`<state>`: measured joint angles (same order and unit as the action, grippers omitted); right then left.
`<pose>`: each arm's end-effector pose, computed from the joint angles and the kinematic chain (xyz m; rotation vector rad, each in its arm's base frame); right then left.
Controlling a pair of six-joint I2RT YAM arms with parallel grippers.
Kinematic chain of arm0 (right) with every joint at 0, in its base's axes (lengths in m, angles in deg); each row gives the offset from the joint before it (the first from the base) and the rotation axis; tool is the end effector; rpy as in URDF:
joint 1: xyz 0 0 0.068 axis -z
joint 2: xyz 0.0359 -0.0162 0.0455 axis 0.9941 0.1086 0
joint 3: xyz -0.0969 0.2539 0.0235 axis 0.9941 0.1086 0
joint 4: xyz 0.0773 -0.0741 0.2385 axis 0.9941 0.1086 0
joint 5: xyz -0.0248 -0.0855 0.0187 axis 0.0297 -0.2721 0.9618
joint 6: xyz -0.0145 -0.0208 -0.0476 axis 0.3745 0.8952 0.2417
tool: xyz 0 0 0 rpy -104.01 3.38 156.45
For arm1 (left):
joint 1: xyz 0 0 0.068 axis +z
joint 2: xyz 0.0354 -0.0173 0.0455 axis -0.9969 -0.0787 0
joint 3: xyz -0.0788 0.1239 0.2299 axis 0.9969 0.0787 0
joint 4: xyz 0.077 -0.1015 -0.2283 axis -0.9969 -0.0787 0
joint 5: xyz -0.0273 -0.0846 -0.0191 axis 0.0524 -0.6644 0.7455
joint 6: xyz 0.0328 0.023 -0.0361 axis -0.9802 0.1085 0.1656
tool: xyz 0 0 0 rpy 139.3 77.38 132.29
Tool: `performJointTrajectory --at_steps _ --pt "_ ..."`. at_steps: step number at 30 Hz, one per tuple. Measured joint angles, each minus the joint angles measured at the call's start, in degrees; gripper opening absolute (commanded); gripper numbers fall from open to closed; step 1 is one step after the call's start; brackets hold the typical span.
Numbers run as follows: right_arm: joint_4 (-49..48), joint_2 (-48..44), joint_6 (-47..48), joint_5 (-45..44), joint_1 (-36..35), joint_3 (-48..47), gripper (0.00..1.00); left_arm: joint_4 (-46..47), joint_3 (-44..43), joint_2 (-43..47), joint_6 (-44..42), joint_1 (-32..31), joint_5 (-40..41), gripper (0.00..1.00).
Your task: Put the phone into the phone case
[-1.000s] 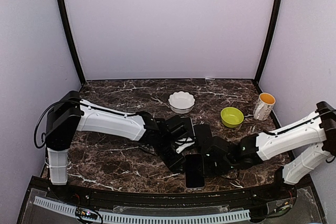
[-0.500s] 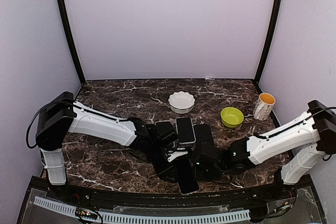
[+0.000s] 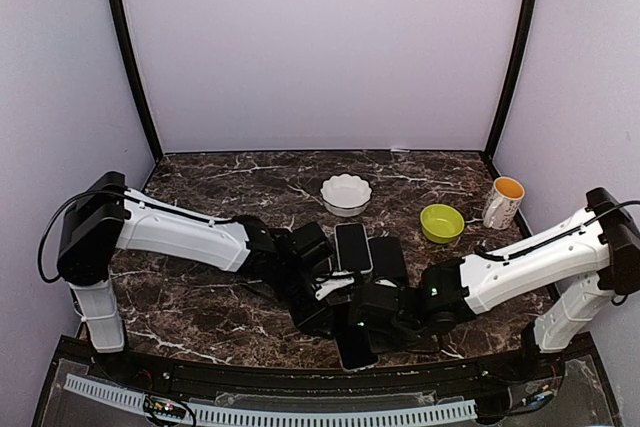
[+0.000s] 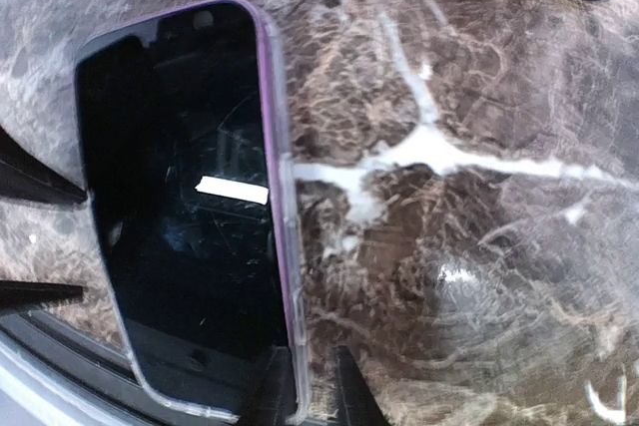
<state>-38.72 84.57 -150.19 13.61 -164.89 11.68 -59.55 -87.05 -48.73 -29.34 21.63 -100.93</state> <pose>0.0515 0.2729 0.1660 -0.1897 2.8077 0.3135 0.1543 -0.3489 0.1554 1.5717 2.3844 -0.9118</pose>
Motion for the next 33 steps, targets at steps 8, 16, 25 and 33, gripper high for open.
performJointTrajectory --at_steps 8,16,25,33 --pt "5.03 4.20 2.29 -1.38 -1.03 -9.11 0.98 2.23 4.22 13.73 1.77 6.43 1.77 0.40" --pt "6.38 12.48 3.34 -0.94 -1.31 -13.33 0.98 2.99 5.27 17.16 2.64 8.41 2.99 0.44" --pt "8.76 17.73 4.74 -0.07 -2.08 -17.64 0.90 3.04 6.71 17.16 2.64 8.41 3.26 0.45" --pt "8.22 17.18 4.28 -0.02 -2.16 -16.90 0.63 3.37 7.28 17.18 2.58 8.46 3.37 0.48"
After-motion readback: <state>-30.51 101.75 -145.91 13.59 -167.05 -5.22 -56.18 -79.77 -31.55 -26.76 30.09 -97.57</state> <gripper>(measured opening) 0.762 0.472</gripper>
